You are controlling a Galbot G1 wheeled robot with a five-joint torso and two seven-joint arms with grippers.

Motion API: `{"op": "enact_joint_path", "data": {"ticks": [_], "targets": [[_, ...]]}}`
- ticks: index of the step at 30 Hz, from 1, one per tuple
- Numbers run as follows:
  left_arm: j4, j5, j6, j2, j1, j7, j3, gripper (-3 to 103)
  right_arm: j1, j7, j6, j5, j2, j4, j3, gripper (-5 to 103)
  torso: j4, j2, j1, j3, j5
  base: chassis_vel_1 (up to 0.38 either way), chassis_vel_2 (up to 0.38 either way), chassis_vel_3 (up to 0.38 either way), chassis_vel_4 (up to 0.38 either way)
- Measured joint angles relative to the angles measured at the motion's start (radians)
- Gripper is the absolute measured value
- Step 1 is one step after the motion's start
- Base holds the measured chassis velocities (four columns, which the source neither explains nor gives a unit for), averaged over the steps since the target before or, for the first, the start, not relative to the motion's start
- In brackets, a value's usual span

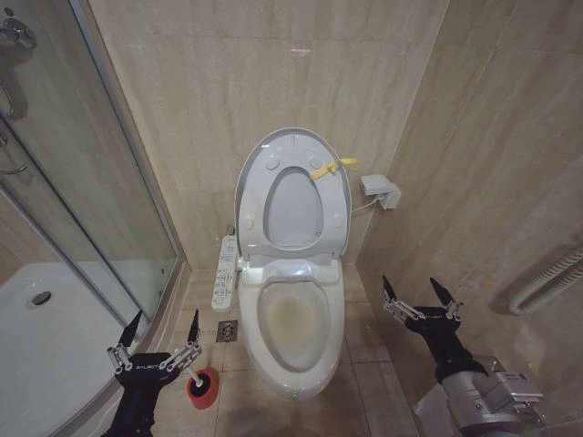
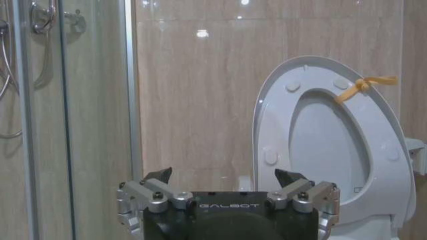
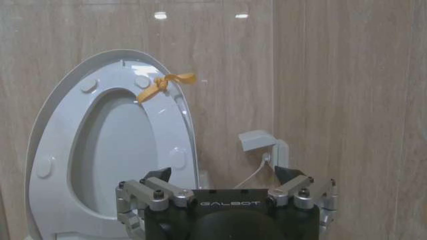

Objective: Open the toilet lid, clean the toilet bowl with a toilet brush, close the toilet lid, and flush.

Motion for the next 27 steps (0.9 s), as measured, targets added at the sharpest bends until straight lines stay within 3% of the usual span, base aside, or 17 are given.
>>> {"op": "enact_joint_path", "data": {"ticks": [27], "targets": [[0.0, 0.0, 0.0, 0.0, 0.0, -0.001, 0.0, 100, 0.0, 0.0, 0.0, 0.0, 0.0, 0.0, 0.0, 100, 0.0, 0.0, 0.0, 0.0, 0.0, 0.0, 0.0, 0.0, 0.0]]}}
